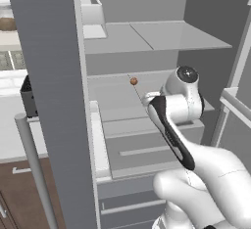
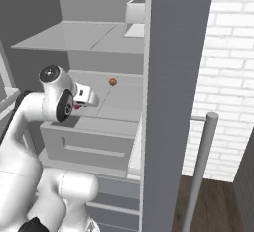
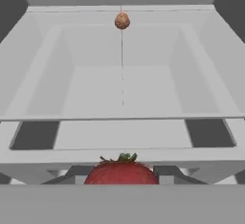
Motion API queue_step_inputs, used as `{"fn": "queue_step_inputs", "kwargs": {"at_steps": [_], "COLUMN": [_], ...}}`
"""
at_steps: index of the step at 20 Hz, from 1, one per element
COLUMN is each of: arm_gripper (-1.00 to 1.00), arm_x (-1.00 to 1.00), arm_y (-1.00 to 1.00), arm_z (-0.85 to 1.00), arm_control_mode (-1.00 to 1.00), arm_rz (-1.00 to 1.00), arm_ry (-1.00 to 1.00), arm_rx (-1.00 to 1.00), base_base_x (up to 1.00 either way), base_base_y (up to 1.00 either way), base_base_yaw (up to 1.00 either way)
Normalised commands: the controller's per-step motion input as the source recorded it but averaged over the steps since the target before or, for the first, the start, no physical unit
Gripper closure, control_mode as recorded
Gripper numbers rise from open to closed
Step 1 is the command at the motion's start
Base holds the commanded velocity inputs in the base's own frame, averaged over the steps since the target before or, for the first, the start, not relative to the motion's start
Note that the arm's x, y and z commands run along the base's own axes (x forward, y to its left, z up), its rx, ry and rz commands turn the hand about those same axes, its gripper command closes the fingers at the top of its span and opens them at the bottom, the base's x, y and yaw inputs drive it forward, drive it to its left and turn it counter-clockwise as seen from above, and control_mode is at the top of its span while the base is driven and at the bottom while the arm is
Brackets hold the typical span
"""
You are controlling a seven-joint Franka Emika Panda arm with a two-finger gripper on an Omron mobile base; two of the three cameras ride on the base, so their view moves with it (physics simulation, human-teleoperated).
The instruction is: Take the strawberry from the fridge and place it on top of the pancake, located on the dining counter.
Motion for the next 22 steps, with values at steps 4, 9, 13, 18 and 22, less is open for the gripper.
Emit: {"fn": "queue_step_inputs", "kwargs": {"at_steps": [4,9,13,18,22], "arm_gripper": [1.0,1.0,1.0,1.0,1.0], "arm_x": [-1.0,-0.97,-0.64,-0.24,-0.48], "arm_y": [-0.07,-0.14,-0.01,0.0,0.0], "arm_z": [0.87,0.66,0.14,-0.02,-0.03], "arm_control_mode": [-1.0,-1.0,-1.0,-1.0,1.0], "arm_rz": [0.0,0.0,0.0,0.0,0.0], "arm_ry": [0.0,0.0,0.0,0.0,-0.01], "arm_rx": [0.0,0.0,0.0,0.0,0.0], "base_base_x": [0.0,0.0,0.0,0.0,-0.21], "base_base_y": [0.0,0.0,0.0,0.0,0.0], "base_base_yaw": [0.0,0.0,0.0,0.0,0.0]}}
